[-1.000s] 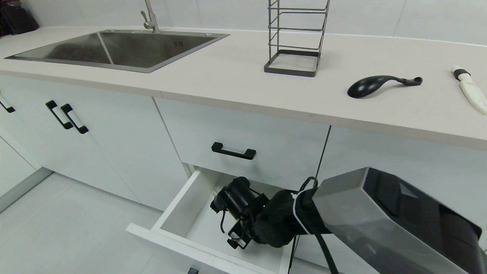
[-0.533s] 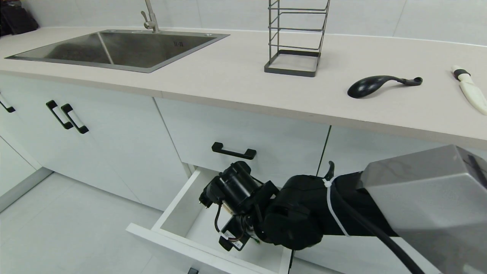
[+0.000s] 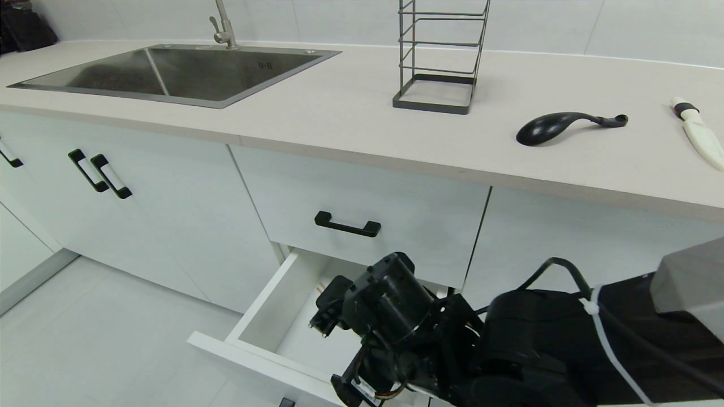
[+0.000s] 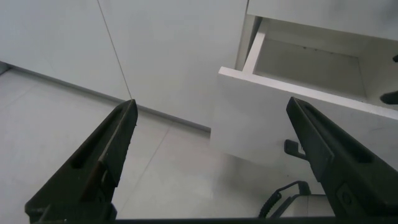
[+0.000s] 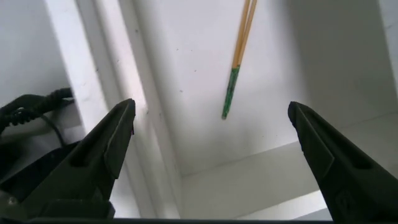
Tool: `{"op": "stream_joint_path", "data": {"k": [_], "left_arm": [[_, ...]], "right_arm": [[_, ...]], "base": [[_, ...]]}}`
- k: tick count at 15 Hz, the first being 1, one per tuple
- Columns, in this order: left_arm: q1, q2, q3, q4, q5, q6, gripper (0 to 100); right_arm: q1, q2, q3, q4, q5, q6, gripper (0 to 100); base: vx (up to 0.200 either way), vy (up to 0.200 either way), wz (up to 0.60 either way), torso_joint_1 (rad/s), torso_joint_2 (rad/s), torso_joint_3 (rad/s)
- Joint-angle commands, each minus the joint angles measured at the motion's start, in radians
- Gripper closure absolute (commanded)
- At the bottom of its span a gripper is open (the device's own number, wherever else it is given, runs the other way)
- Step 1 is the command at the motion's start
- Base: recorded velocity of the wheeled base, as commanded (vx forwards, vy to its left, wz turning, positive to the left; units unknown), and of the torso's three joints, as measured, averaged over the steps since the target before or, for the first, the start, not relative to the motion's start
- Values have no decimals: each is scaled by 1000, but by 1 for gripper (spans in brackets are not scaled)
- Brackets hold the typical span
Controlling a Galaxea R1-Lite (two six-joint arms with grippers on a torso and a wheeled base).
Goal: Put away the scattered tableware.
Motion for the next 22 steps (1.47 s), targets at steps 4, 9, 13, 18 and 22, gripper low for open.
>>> {"op": "stream_joint_path", "data": {"k": [4,9,13,18,22], "left_arm": [[0,0,0,0,0,0,0],[0,0,0,0,0,0,0],[0,0,0,0,0,0,0],[0,0,0,0,0,0,0],[0,0,0,0,0,0,0]], "right_arm": [[-34,-172,363,-415,125,-7,0],[-96,-241,484,-580,343,-45,0],[-132,-204,572,-720,393,-61,0],[-145,-141,584,-861,393,-64,0],[-139,-147,599,-858,393,-139,0]], "base": [[0,0,0,0,0,0],[0,0,0,0,0,0],[0,0,0,0,0,0],[0,0,0,0,0,0],[0,0,0,0,0,0]]}}
